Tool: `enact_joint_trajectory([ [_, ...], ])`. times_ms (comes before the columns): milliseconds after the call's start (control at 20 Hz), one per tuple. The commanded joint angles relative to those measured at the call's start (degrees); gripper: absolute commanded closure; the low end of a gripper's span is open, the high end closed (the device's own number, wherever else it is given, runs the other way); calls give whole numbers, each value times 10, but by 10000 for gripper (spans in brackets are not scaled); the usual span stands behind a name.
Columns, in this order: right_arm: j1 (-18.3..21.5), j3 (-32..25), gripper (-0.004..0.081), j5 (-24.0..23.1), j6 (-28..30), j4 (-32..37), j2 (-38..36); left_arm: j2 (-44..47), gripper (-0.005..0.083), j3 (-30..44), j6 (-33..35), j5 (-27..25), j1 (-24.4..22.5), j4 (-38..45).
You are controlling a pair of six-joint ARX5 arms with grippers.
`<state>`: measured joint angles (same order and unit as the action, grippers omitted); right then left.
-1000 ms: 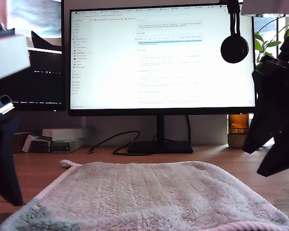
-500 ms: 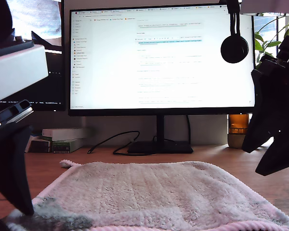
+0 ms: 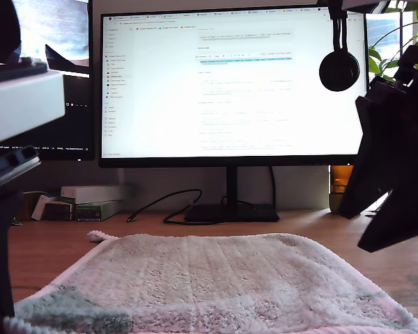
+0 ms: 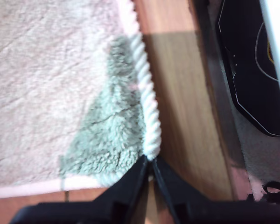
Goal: Fold the tea towel to a neat square and place it to the right
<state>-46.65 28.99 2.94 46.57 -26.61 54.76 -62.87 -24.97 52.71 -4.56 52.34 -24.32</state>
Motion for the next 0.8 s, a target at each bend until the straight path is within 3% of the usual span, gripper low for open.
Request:
enact_joint_trajectory([
  [0,-7,-11,409,12,-10,7,2,-2,798,-21,0,6,-2,-7],
  [300,-23,-11,377,31,-42,27,37,-1,798,-71,-2,23,-2,-16],
  [750,-84,-11,359,56,-199,165,98,-1,798,-131,-4,26,-7,-11],
])
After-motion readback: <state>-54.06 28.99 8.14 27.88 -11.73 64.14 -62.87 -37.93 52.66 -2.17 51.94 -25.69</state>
